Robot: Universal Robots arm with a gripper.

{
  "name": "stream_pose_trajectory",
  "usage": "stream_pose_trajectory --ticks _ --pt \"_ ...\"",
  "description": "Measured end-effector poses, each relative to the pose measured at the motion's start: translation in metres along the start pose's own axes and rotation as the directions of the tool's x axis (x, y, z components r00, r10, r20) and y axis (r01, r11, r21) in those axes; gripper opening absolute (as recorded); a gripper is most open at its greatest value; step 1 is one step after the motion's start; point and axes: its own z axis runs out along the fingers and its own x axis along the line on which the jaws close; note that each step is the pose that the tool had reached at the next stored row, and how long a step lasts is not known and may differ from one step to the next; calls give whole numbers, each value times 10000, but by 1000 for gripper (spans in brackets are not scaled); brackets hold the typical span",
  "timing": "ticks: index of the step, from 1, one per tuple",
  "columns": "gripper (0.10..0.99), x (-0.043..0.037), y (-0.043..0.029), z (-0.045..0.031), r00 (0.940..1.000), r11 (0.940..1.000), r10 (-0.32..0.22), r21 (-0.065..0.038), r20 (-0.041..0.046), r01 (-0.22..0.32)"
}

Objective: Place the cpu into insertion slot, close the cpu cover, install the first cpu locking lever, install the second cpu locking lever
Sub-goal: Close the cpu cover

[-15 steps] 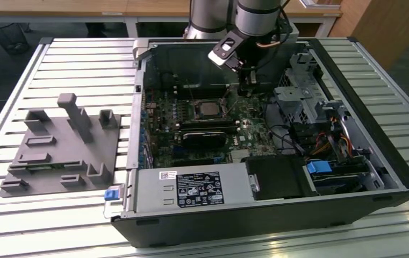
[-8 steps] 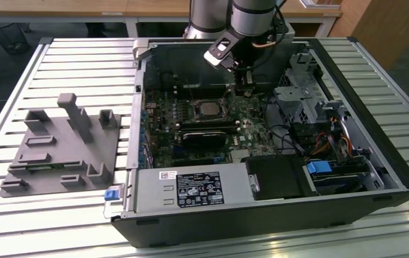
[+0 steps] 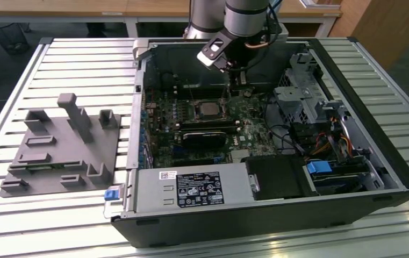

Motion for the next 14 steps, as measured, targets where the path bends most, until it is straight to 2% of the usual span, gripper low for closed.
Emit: stream_pose_trajectory --ticks 9,14 --pt "106 -1 -135 12 10000 10000 0 -1 -3 0" --pt "106 -2 -179 37 10000 10000 0 0 -1 0"
